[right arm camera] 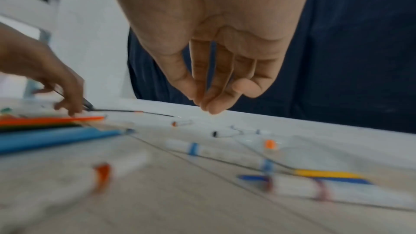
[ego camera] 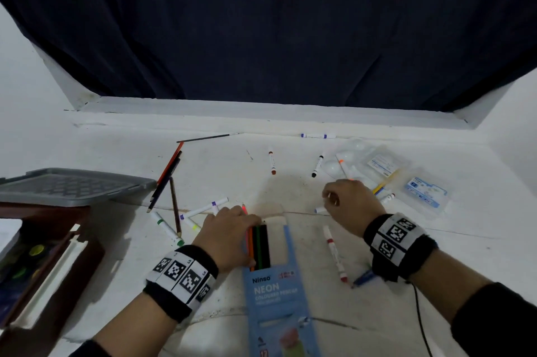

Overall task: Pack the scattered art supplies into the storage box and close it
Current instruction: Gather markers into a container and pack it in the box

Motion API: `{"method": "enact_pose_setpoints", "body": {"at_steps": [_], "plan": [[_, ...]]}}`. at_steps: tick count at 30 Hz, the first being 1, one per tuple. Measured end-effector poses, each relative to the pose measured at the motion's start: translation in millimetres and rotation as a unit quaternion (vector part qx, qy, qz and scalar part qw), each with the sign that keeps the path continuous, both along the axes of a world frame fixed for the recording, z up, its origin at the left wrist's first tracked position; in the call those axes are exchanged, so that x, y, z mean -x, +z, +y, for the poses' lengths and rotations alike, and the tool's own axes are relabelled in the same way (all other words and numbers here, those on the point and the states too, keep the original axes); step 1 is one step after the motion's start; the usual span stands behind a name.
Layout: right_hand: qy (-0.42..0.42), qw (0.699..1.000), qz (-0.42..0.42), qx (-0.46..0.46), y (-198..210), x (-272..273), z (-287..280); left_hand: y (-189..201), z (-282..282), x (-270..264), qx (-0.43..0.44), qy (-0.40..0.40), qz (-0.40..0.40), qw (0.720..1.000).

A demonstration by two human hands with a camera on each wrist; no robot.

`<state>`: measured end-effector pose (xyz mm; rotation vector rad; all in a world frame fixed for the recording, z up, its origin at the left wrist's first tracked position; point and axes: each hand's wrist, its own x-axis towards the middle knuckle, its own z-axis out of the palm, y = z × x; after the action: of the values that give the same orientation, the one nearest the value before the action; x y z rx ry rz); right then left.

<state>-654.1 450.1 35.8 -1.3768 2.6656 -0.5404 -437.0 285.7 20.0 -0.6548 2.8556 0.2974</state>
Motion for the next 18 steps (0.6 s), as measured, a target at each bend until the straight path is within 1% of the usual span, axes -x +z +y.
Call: {"method": "enact_pose_setpoints", "body": {"at_steps": [2,3,5,6,8,10,13,18], "plan": [[-0.034,0.997,0.043,-0.045,0.5,27.8,16.1,1.8,3.0,4.4,-0.002,-0.01,-0.001,1.0],[-0.043,0.993,0.068,-0.086,0.0,40.3,23.8,2.4,4.3,6.5,-0.005,-0.014,-0.002,1.0],[-0.054,0.973,0.127,-0.185,-4.2,60.8,35.7,2.9,6.1,9.0,-0.007,-0.018,-0.013,1.0],[-0.059,0.962,0.142,-0.224,-6.1,68.2,39.7,3.1,6.3,9.8,-0.004,-0.02,-0.018,1.0],[-0.063,0.952,0.135,-0.269,-9.3,77.4,44.2,3.0,5.2,10.2,-0.002,-0.021,-0.028,0.999],[-0.059,0.949,0.122,-0.283,-11.8,81.9,45.6,1.9,3.6,10.4,-0.006,-0.019,-0.036,0.999],[-0.049,0.95,0.136,-0.278,-15.8,83.3,42.5,0.1,1.8,9.1,-0.007,-0.023,-0.04,0.999],[-0.029,0.956,0.136,-0.259,-20.4,85.4,34.0,-4.0,-2.7,6.7,-0.02,-0.026,-0.012,0.999]]}}
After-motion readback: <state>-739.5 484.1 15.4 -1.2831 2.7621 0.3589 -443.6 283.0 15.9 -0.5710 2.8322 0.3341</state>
